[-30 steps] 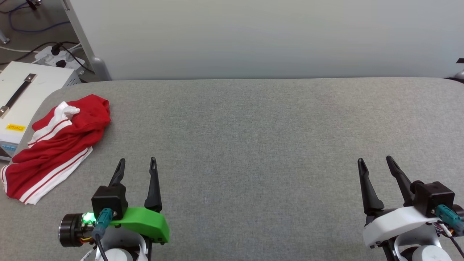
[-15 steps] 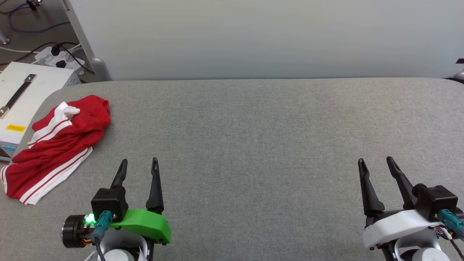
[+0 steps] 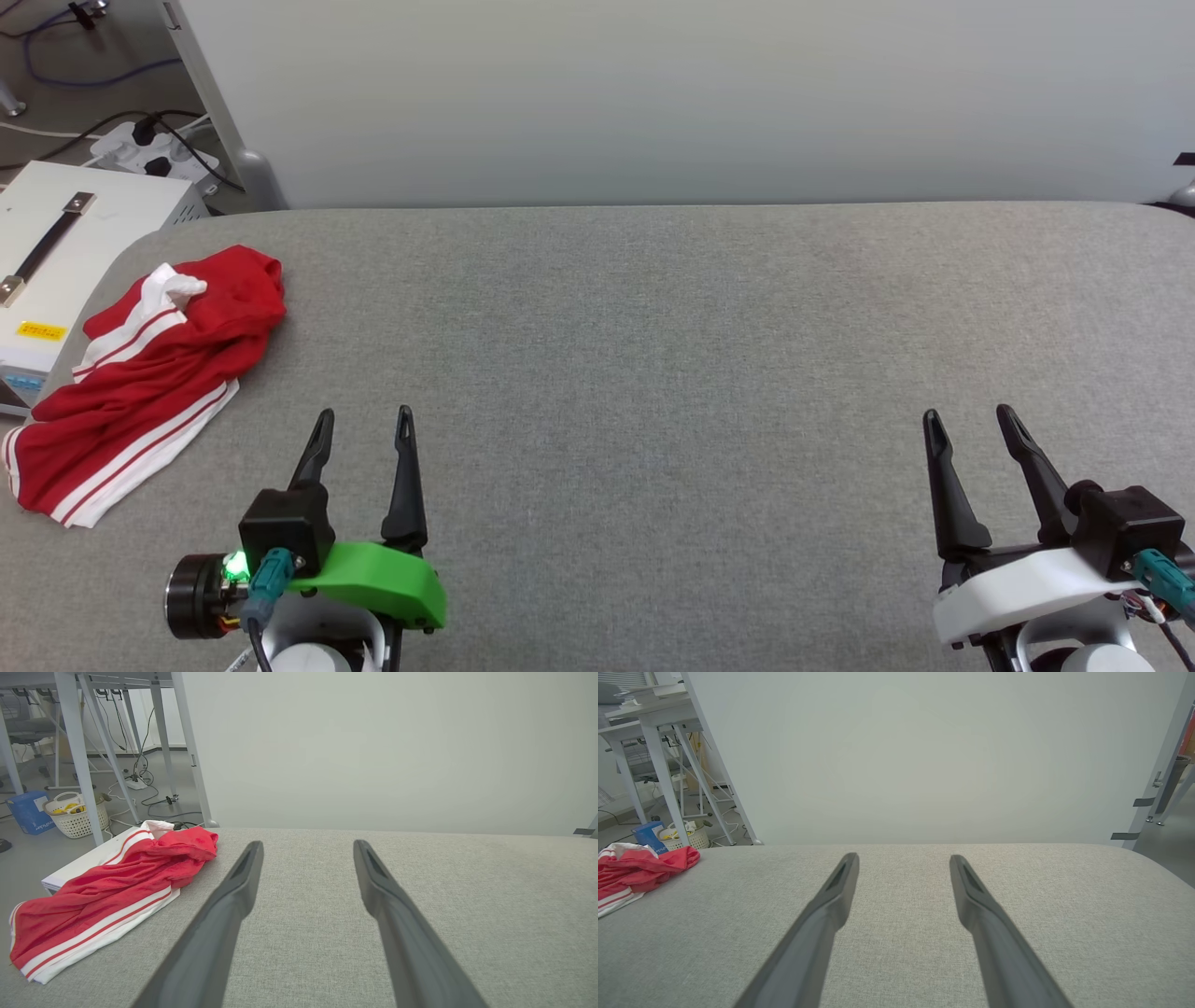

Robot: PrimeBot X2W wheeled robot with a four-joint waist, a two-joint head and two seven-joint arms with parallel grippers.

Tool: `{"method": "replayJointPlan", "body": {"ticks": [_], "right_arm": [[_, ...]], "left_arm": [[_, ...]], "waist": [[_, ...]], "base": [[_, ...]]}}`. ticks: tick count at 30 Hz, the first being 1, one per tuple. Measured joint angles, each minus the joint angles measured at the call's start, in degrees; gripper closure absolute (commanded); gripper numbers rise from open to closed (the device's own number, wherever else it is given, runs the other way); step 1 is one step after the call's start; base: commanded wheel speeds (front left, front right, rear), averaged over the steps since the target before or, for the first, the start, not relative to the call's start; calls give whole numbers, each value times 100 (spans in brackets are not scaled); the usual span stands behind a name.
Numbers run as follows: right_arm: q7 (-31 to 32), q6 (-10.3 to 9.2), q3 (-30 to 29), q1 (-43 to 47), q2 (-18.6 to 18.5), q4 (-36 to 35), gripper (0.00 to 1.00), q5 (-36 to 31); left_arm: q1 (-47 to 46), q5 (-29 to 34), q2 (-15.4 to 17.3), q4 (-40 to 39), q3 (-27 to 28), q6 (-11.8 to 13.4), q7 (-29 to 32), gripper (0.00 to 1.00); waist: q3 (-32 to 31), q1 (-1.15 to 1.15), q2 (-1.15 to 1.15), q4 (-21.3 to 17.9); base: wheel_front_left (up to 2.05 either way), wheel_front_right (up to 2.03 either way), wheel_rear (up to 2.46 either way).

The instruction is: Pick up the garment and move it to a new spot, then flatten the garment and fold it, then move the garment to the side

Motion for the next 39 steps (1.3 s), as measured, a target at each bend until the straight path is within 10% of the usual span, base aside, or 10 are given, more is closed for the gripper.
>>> {"method": "replayJointPlan", "body": {"ticks": [39], "right_arm": [[-450,0,114,202,0,-109,0,46]], "left_arm": [[112,-244,-3,174,-92,168,-478,0]], "waist": [[97,0,0,356]], "base": [[0,0,0]]}}
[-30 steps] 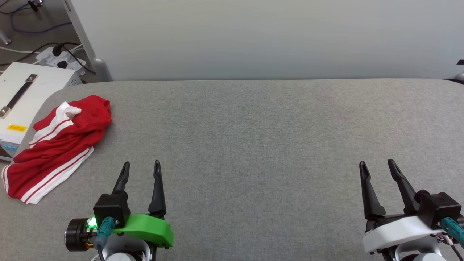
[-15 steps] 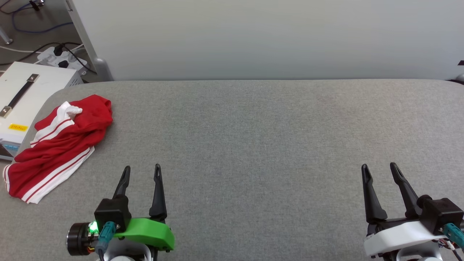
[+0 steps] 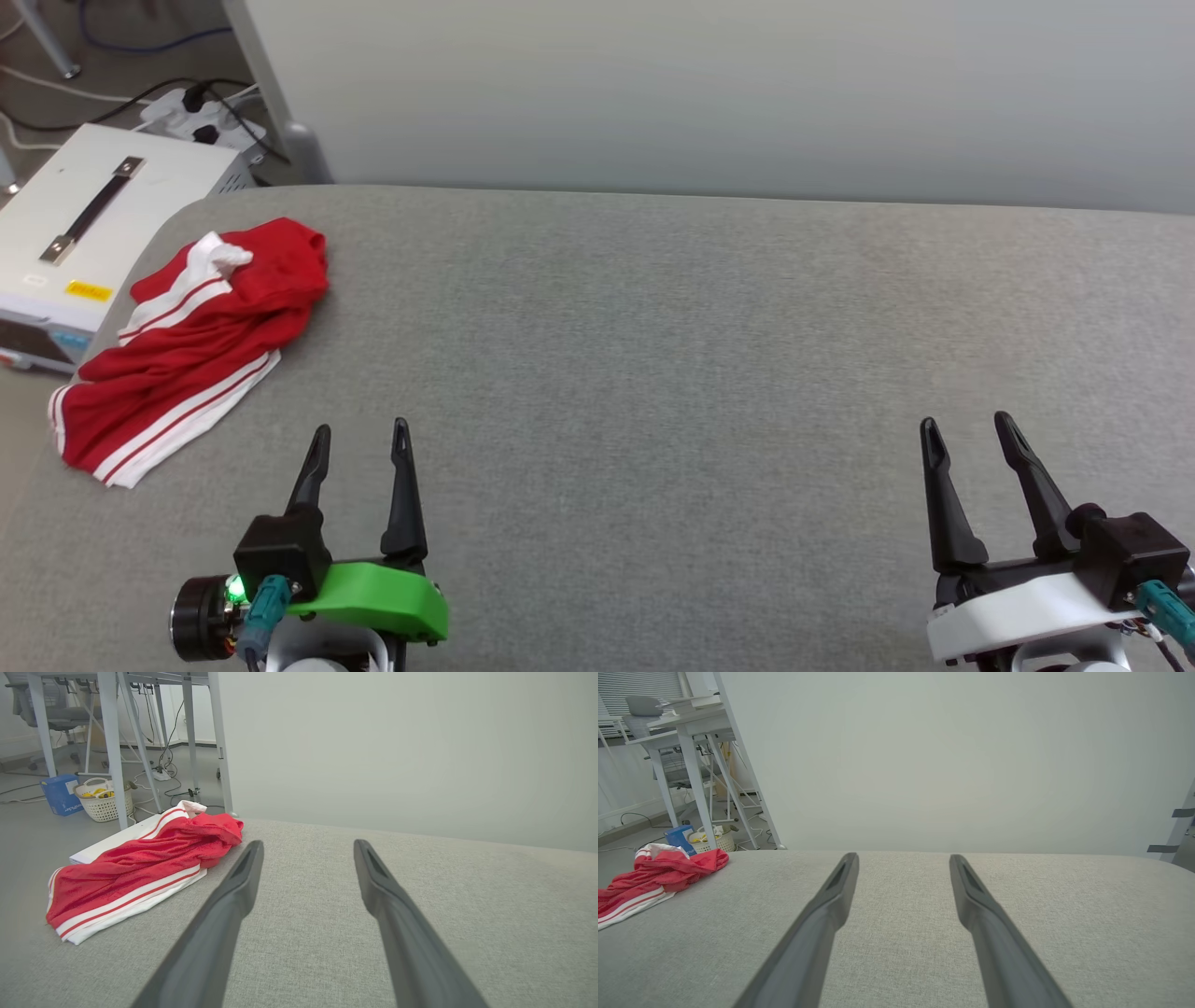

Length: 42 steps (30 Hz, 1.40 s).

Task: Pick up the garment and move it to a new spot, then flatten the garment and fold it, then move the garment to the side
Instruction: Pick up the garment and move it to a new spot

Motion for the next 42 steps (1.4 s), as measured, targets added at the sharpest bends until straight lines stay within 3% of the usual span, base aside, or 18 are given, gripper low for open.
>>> {"method": "replayJointPlan", "body": {"ticks": [28,38,42], "right_arm": [[-174,0,600,-111,13,-172,0,-368],[-174,-1,651,-126,16,-167,0,-415],[-174,-1,679,-204,-1,-178,0,-428]], "left_arm": [[-75,-611,-5,181,457,84,-158,0],[-91,-957,-5,372,486,70,-158,0],[-431,-960,-9,556,672,-154,-158,0]], "waist": [[463,0,0,1889],[531,0,0,2090],[604,0,0,2042]], "base": [[0,0,0],[0,0,0],[0,0,0]]}}
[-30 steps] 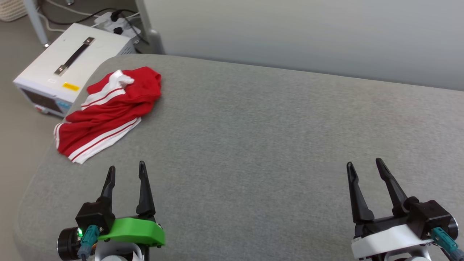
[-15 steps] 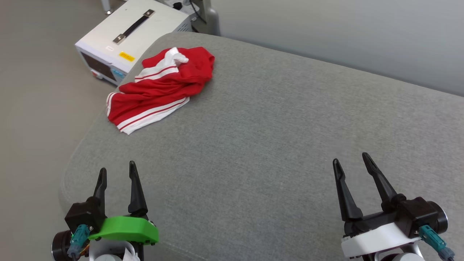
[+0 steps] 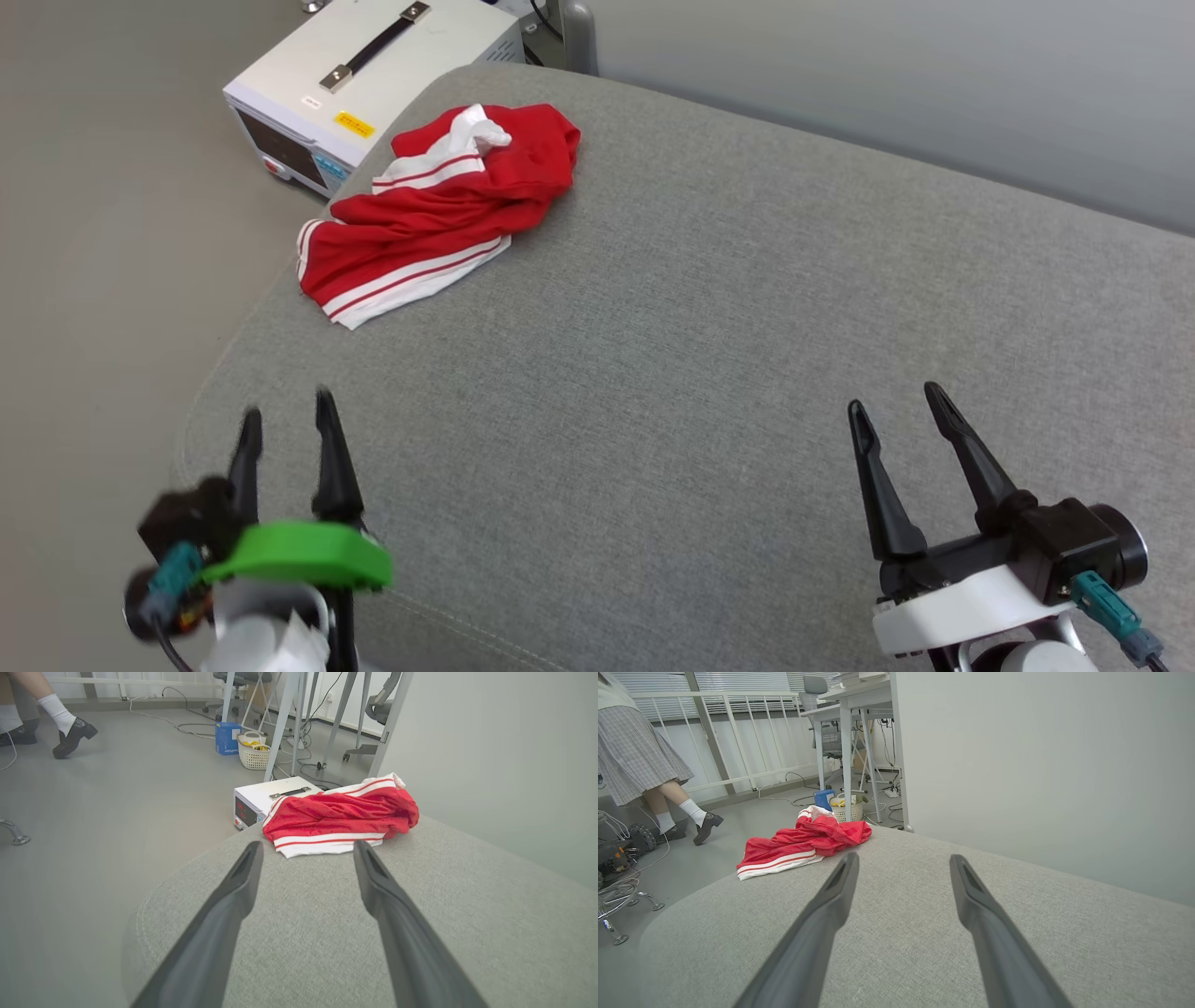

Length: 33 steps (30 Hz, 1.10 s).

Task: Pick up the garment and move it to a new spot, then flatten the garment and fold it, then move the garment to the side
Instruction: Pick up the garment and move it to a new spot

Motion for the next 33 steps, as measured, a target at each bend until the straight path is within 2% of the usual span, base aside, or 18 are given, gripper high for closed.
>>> {"method": "replayJointPlan", "body": {"ticks": [4,7,12,16,19,24,30,33], "right_arm": [[0,1,37,-125,-132,-83,0,-44],[0,0,53,-298,-267,-174,0,-68],[0,1,45,-599,-461,-390,0,-115],[0,1,25,-728,-614,-566,0,-140],[0,1,-22,-785,-669,-670,0,-158],[0,0,-172,-842,-771,-818,0,-190],[0,1,-335,-898,-845,-945,0,-224],[0,1,-411,-967,-890,-1005,0,-233]], "left_arm": [[-840,176,21,182,361,-435,-1,0],[-1538,263,232,409,560,-638,0,0],[-2620,238,731,770,715,-780,-1,0],[-3261,135,1201,1312,408,-825,68,0],[-3718,-146,1673,1655,-177,-829,699,0],[-4326,-1134,2316,1987,-1196,-831,2287,0],[-4635,-2285,2982,2178,-1941,-831,3998,0],[-4707,-2525,3247,2228,-2310,-831,4563,0]], "waist": [[158,0,0,-67],[330,0,0,-137],[684,0,0,-297],[1004,1,0,-443],[1233,1,0,-552],[1618,1,0,-703],[2035,1,0,-848],[2235,1,0,-921]], "base": [[0,0,0],[0,0,0],[0,0,0],[0,0,0],[0,0,0],[0,0,0],[0,0,0],[0,0,0]]}}
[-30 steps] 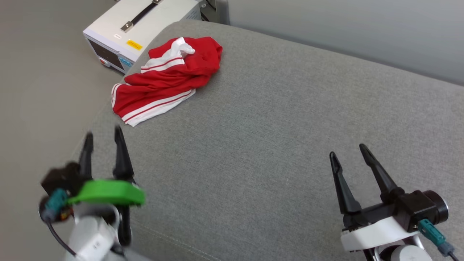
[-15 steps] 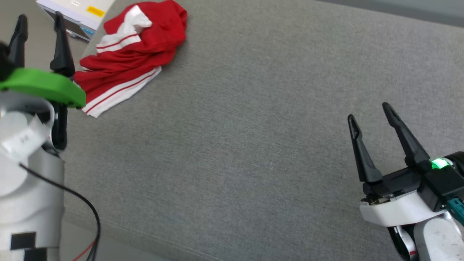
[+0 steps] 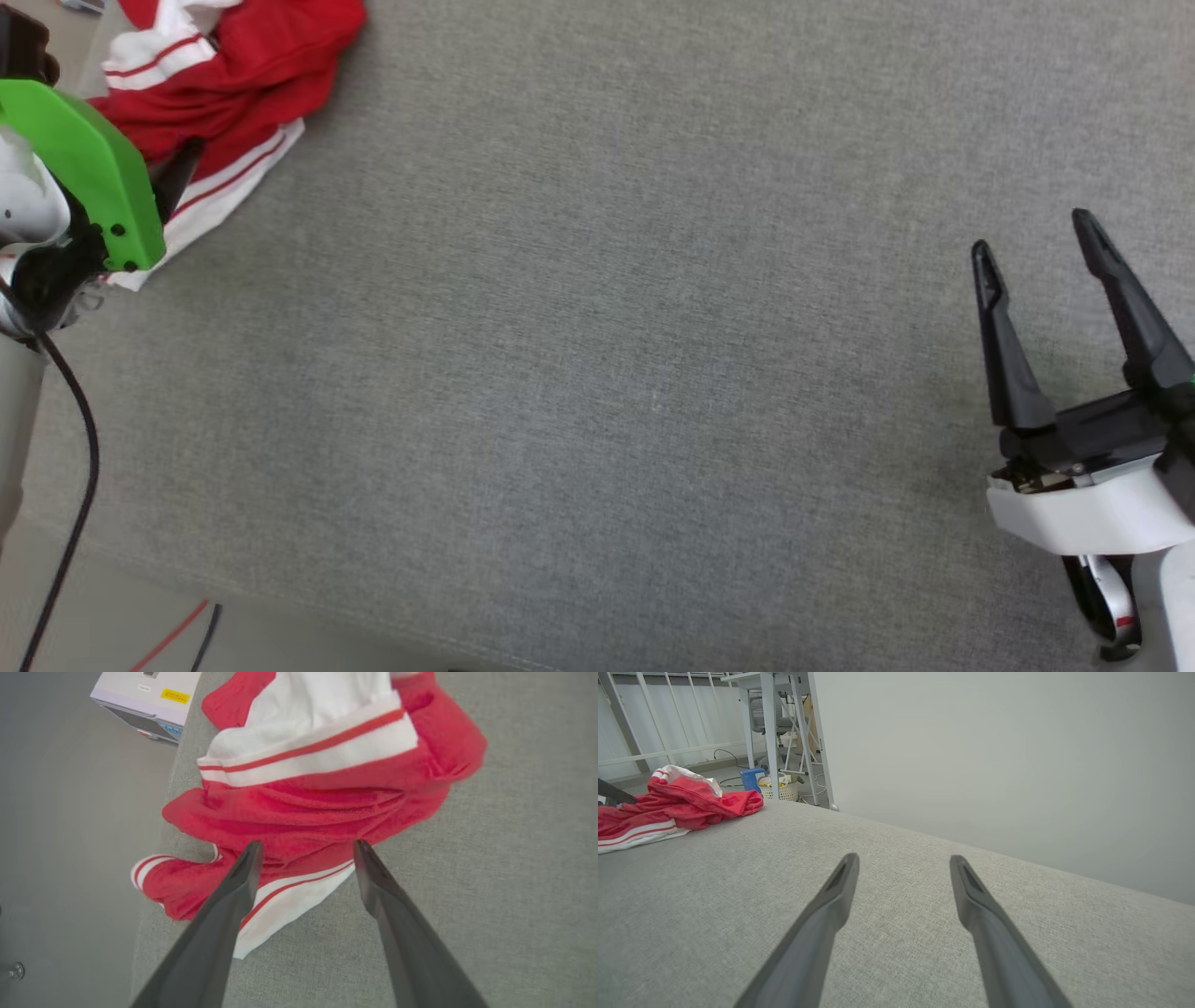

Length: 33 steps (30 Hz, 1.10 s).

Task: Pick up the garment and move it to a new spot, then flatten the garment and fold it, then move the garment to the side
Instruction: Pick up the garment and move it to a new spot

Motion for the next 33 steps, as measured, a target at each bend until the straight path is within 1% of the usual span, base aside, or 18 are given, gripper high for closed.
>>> {"method": "replayJointPlan", "body": {"ticks": [3,11,16,17,24,27,30,33], "right_arm": [[0,0,-83,-31,-48,-43,0,0],[0,0,-176,-111,-156,-74,0,3],[0,0,-211,-110,-159,-67,0,4],[0,0,-213,-110,-156,-57,0,4],[0,0,-294,-105,-33,14,0,107],[0,0,-331,-86,48,65,0,159],[0,0,-352,4,145,140,0,194],[0,0,-349,94,252,198,0,211]], "left_arm": [[-134,-174,105,157,-197,0,227,0],[-528,-431,119,867,-646,-1,865,0],[-675,-679,220,958,-900,-2,959,0],[-681,-710,234,970,-955,-2,944,100],[-675,-898,298,982,-1323,4,427,100],[-644,-985,335,658,-1568,1,299,100],[-610,-993,506,163,-1894,0,175,100],[-517,-1128,686,-383,-2138,0,82,100]], "waist": [[196,0,0,-69],[614,-1,1,-251],[698,-1,1,-322],[686,-1,1,-325],[414,-1,0,-293],[226,0,0,-258],[2,0,0,-220],[-246,-1,0,-191]], "base": [[0,0,0],[0,0,0],[0,0,0],[0,0,0],[0,0,0],[0,0,0],[0,0,0],[0,0,0]]}}
